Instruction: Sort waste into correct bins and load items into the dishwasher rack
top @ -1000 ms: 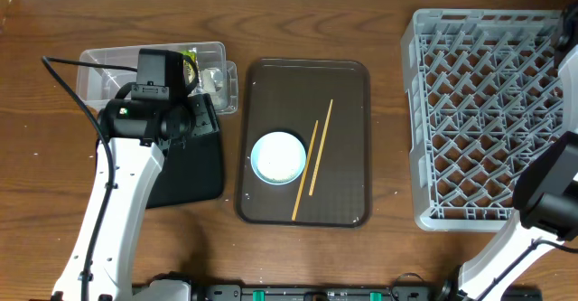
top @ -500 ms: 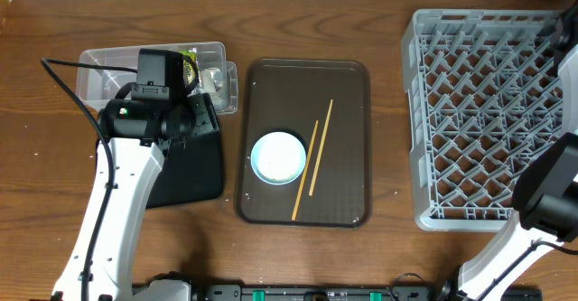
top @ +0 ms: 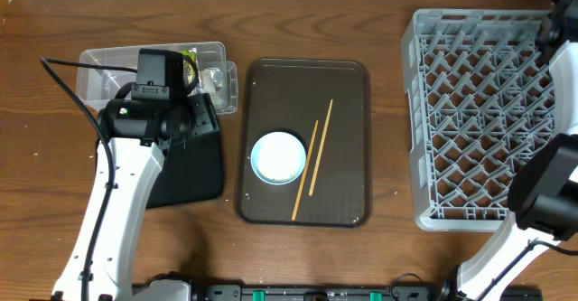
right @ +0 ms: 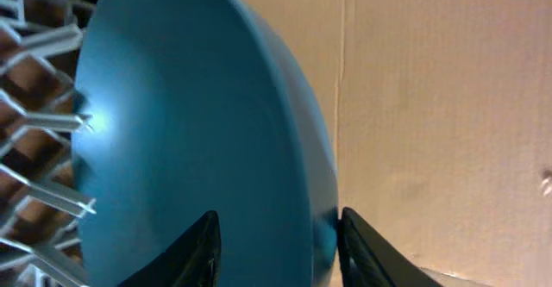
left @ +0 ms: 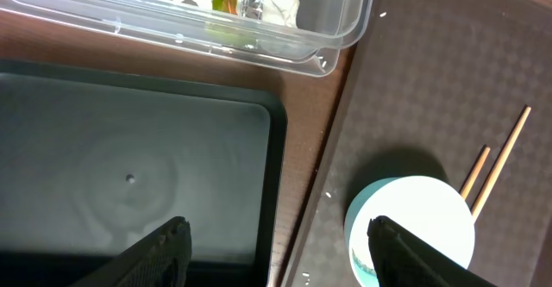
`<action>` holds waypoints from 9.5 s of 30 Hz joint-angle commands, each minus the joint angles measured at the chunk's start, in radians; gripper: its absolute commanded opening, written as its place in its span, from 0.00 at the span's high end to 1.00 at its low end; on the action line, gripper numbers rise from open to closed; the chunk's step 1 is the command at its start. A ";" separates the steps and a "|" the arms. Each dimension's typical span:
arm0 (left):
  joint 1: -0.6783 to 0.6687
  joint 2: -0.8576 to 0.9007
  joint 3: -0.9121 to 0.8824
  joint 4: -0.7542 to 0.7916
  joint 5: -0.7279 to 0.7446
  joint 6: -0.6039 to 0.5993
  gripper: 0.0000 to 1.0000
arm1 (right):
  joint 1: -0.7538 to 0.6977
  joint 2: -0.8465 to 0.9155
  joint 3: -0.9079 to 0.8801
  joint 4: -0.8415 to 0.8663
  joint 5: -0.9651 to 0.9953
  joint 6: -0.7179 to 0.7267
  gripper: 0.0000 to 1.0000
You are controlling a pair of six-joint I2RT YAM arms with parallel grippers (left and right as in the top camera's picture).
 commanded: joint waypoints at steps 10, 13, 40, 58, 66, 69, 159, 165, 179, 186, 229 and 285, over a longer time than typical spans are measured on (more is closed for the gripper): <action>0.004 0.002 0.000 -0.001 -0.011 -0.005 0.32 | 0.032 -0.138 -0.017 -0.032 -0.146 0.307 0.10; 0.004 0.002 0.000 0.000 -0.012 -0.005 0.31 | 0.062 -0.199 -0.017 -0.102 -0.327 0.341 0.09; 0.004 0.002 -0.001 -0.034 -0.019 -0.004 0.22 | 0.736 -0.093 -0.159 -0.612 -0.867 0.990 0.37; 0.004 0.002 -0.001 -0.035 -0.019 -0.004 0.21 | 0.890 -0.011 -0.449 -0.355 -0.760 1.205 0.55; 0.004 0.002 -0.001 -0.034 -0.019 -0.004 0.21 | 0.924 -0.011 -0.458 -0.374 -0.630 1.217 0.74; 0.004 0.002 -0.001 -0.034 -0.019 -0.004 0.21 | 0.923 -0.011 -0.458 -0.383 -0.631 1.220 0.84; 0.004 0.002 -0.001 -0.035 -0.019 -0.005 0.21 | 0.864 0.069 -0.239 -0.442 -0.835 1.207 0.49; 0.004 0.002 -0.001 -0.035 -0.019 -0.005 0.21 | 0.893 0.134 -0.240 -0.457 -0.808 1.229 0.48; 0.004 0.002 -0.001 -0.035 -0.019 -0.005 0.21 | 0.862 0.145 -0.239 -0.475 -0.808 1.238 0.99; 0.004 0.002 -0.001 -0.035 -0.019 -0.005 0.21 | 0.767 0.125 -0.204 -0.491 -0.824 1.112 0.99; 0.004 0.002 -0.001 -0.034 -0.019 -0.005 0.21 | 0.340 0.002 0.199 -0.808 -0.854 0.711 0.73; 0.004 0.002 -0.001 -0.035 -0.019 -0.005 0.21 | 0.621 0.004 -0.476 -0.415 -0.584 1.176 0.67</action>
